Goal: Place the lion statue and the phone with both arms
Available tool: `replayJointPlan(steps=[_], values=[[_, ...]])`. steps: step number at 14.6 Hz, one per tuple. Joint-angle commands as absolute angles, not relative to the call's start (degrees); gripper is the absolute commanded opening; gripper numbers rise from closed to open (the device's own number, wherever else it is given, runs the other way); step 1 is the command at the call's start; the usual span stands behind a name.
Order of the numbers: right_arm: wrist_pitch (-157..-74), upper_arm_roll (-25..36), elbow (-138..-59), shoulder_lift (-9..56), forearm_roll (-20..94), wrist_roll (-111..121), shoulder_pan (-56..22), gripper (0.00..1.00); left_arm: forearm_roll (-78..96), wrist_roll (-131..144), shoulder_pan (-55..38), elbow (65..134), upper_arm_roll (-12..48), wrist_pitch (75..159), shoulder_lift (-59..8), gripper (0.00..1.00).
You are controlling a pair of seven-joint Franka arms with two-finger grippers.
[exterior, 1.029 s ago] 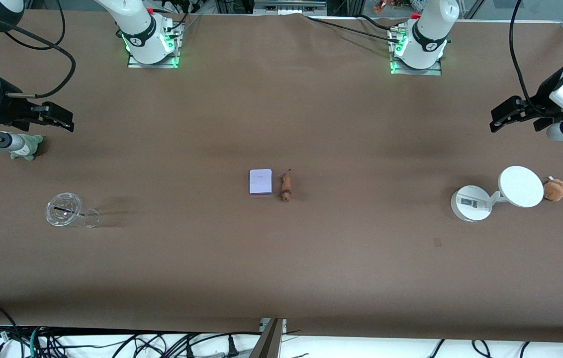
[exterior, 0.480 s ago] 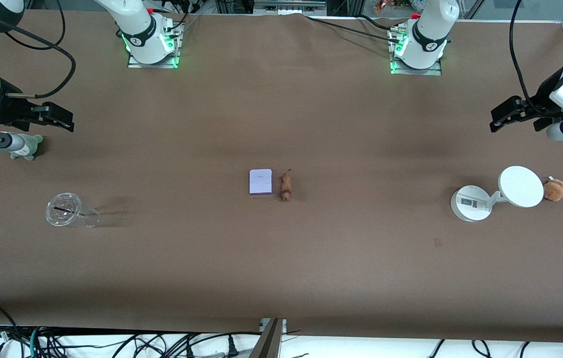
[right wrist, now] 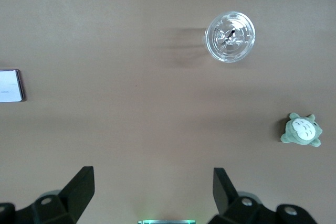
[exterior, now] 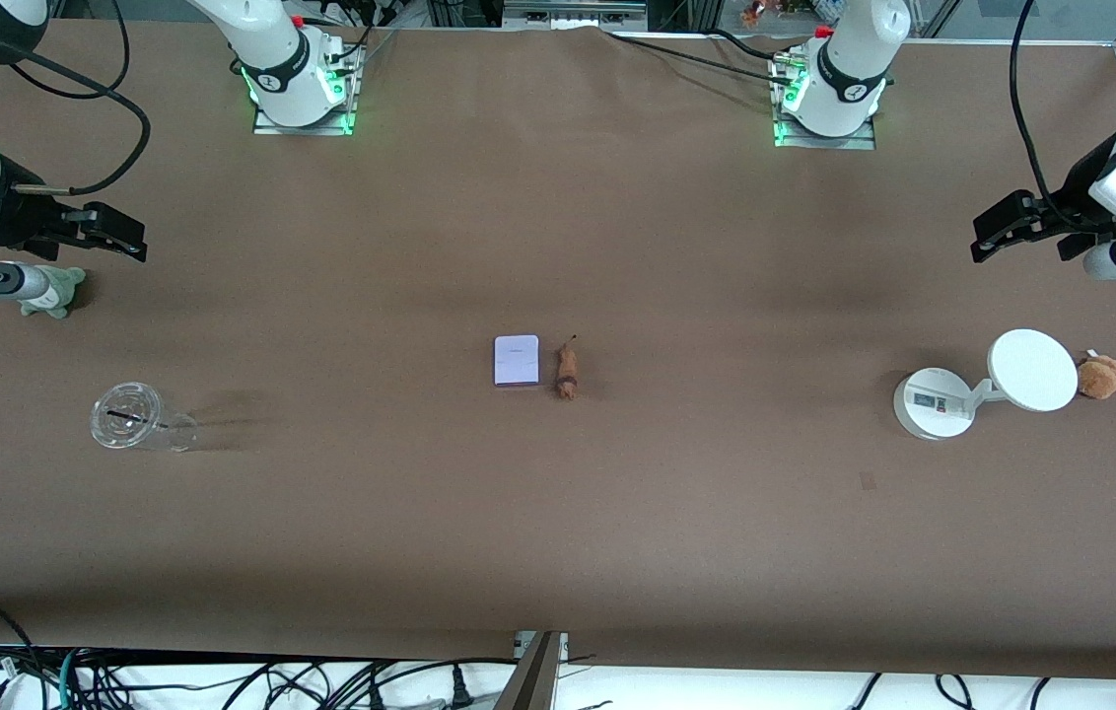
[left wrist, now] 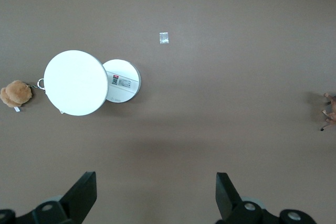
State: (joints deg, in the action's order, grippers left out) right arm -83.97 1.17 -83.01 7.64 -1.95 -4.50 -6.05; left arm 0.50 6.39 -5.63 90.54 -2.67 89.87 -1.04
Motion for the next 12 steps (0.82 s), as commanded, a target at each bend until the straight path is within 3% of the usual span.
replayJointPlan(steps=[1, 12], values=[[-83.67, 1.05, -81.65, 8.09, -1.41, -3.95, -5.45, 1.0, -0.7, 5.98, -5.27, 89.38, -2.29, 88.86, -1.41, 1.0], [-84.99, 0.88, -81.74, 10.45, -1.67, -4.04, -5.54, 1.0, -0.79, 5.98, -5.71, 88.95, -2.29, 88.95, -1.58, 1.0]])
